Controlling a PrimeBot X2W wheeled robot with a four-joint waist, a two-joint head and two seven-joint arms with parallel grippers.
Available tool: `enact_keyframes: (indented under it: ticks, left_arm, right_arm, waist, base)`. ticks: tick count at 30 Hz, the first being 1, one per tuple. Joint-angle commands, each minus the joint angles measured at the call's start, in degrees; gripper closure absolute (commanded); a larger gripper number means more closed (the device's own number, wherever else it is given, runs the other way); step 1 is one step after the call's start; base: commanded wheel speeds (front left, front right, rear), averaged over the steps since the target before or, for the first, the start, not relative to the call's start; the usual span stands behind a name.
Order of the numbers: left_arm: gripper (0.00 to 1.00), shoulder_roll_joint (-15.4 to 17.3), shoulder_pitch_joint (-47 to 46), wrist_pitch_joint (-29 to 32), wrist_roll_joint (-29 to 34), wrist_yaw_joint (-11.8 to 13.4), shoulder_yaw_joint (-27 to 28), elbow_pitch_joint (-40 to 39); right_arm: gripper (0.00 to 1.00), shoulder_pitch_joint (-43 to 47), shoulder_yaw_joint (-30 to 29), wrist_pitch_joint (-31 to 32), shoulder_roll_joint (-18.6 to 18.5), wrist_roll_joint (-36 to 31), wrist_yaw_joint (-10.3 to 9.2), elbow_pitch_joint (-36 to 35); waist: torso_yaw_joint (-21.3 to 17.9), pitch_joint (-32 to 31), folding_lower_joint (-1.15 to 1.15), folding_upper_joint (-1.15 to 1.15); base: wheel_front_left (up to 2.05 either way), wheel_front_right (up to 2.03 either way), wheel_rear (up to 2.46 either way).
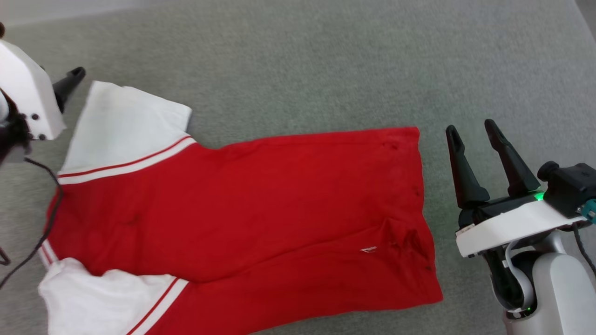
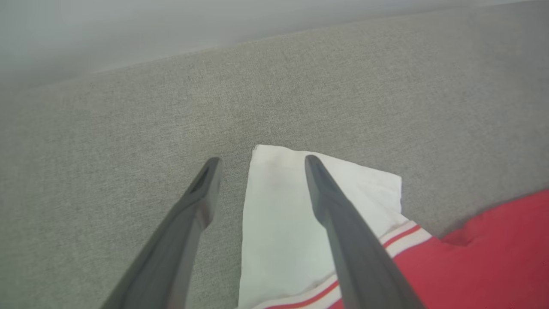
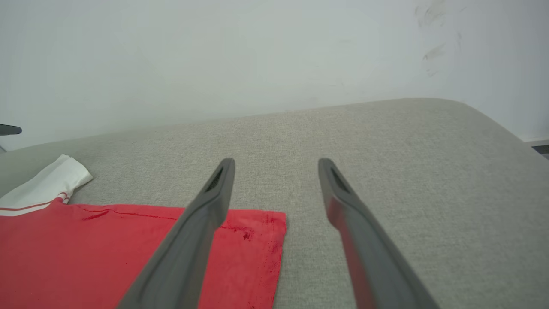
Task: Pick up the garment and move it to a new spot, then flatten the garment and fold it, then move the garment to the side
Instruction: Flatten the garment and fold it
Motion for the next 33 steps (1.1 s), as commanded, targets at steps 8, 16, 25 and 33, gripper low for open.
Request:
enact_keyframes:
  ticks: [8,16,25,33]
  left_arm:
    - [0.00,5.5,-3.8,15.6,-1.7,-0.2,-2.7,2.6]
    - [0.59,2.4,0.4,19.8,-6.4,-0.1,-3.7,5.2]
    - [1.00,-0.3,1.4,17.2,-6.4,-0.4,-4.2,6.5]
    - [1.00,-1.9,-4.2,9.7,-0.6,-1.1,-5.1,6.2]
  right_arm:
    - [0.00,-2.7,1.8,-1.8,1.4,1.3,-0.01,1.5]
    - [0.00,-3.2,1.6,-2.1,1.7,2.1,-0.01,3.1]
    - [0.00,-4.4,0.4,2.6,0.4,5.8,-0.01,4.9]
    - [0.00,-9.7,-2.3,22.7,-4.3,12.8,0.00,10.6]
  waist:
    - [-5.7,8.3,-0.02,0.00]
    - [-6.7,9.2,-0.02,0.00]
    - [-5.1,7.2,-0.02,0.00]
    - [-0.3,3.5,-0.02,0.00]
  base:
    - [0.00,0.00,0.00]
    - [0.00,0.00,0.00]
    - [0.00,0.00,0.00]
    - [0.00,0.00,0.00]
